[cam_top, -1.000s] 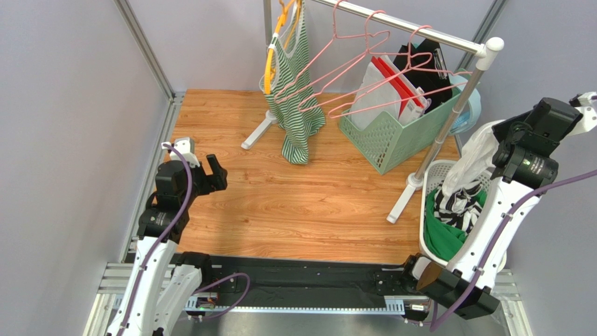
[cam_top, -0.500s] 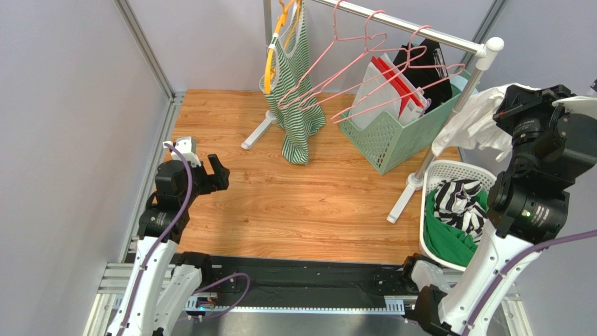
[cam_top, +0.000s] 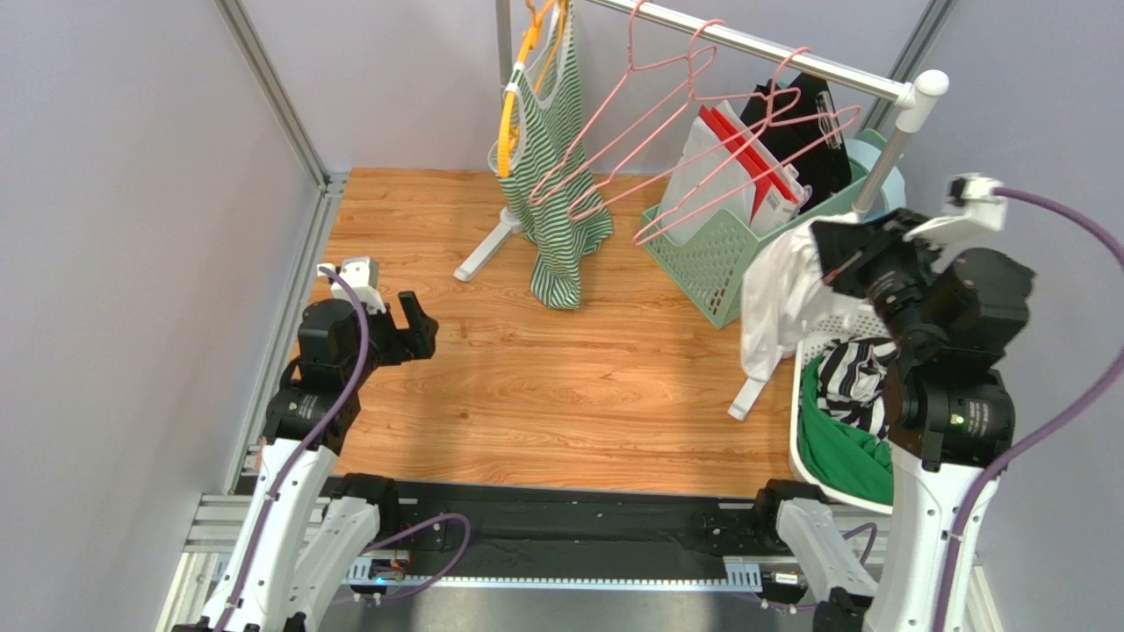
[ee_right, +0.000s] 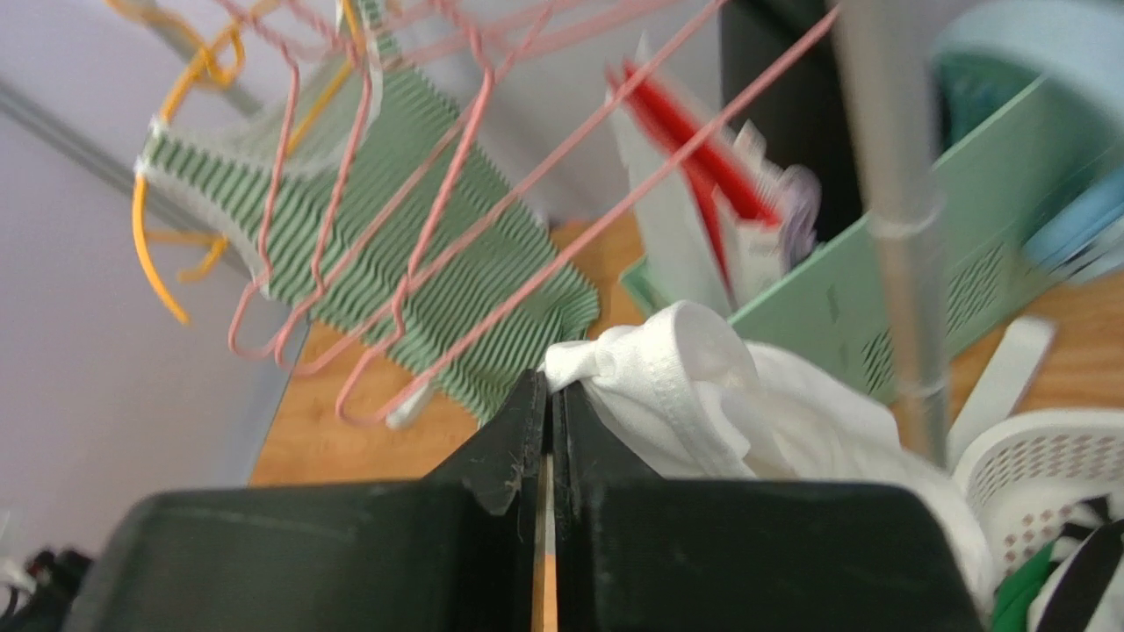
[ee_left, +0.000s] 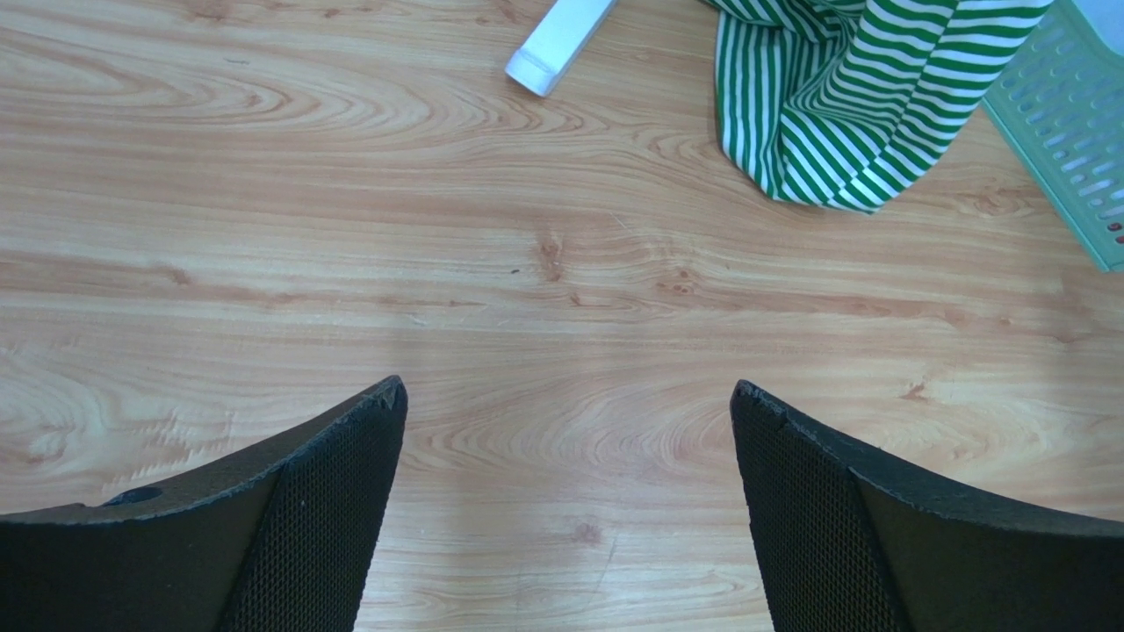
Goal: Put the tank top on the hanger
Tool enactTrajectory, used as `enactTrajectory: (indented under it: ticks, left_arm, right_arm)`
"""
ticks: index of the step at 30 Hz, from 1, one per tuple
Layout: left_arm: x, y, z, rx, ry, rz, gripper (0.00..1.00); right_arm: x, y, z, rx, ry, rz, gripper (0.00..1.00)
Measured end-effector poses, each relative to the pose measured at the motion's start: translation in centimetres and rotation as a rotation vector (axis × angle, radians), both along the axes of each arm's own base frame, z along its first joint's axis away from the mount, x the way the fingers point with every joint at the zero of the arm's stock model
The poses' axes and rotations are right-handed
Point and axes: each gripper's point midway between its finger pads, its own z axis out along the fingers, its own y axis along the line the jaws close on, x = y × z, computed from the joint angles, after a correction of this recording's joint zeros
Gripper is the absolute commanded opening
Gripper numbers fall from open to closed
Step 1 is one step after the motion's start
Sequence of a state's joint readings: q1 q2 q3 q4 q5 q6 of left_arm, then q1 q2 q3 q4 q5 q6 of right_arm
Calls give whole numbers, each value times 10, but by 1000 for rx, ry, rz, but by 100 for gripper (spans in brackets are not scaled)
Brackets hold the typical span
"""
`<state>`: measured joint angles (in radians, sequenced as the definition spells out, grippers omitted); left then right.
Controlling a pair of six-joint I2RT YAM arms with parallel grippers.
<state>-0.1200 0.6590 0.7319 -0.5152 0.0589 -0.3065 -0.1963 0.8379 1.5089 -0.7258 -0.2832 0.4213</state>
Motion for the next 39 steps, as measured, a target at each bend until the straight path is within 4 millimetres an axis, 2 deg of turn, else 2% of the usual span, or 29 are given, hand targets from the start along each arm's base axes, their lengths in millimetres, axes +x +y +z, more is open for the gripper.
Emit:
enactTrajectory:
  ticks: [3, 7, 10, 13, 18, 21, 27, 30, 31, 33, 34, 35, 37, 39]
  left_arm:
    - [1, -4, -2, 3, 8, -16, 96]
    - [0, -8, -2, 5, 9, -32, 96]
    - [0, -9, -3, 11, 10, -35, 96]
    - [0, -8, -3, 16, 9, -32, 96]
    - [0, -7, -4, 24, 10, -23, 96]
    - [1, -7, -6, 28, 18, -22, 96]
    - [2, -8, -9, 30, 33, -22, 96]
    - [2, -8, -11, 32, 39, -24, 97]
    - [2, -9, -11, 32, 40, -25, 97]
    - [1, -9, -13, 33, 48, -25, 98]
    - [0, -8, -13, 34, 52, -26, 98]
    - [-1, -8, -14, 34, 57, -25, 98]
    - [-2, -8, -15, 33, 62, -24, 98]
    - [-4, -8, -16, 33, 64, -24, 97]
  right_arm:
    - [4, 33, -46, 13, 112, 123, 0]
    - [-5, 86, -93, -22, 233, 288, 0]
    - [-17, 125, -113, -70, 282, 402, 0]
    - [-25, 158, -123, -110, 309, 484, 0]
    - [-28, 209, -150, -181, 374, 589, 0]
    - [-23, 221, -164, -205, 411, 601, 0]
    - [-17, 228, -159, -218, 397, 601, 0]
    - [-12, 238, -165, -235, 410, 609, 2]
    - [-11, 242, -170, -245, 420, 614, 8]
    - [-12, 252, -182, -267, 444, 639, 49]
    - [-15, 258, -190, -281, 461, 655, 76]
    - [-19, 264, -197, -300, 473, 679, 93]
    - [-29, 276, -207, -331, 491, 728, 99]
    - [-38, 281, -213, -356, 505, 765, 100]
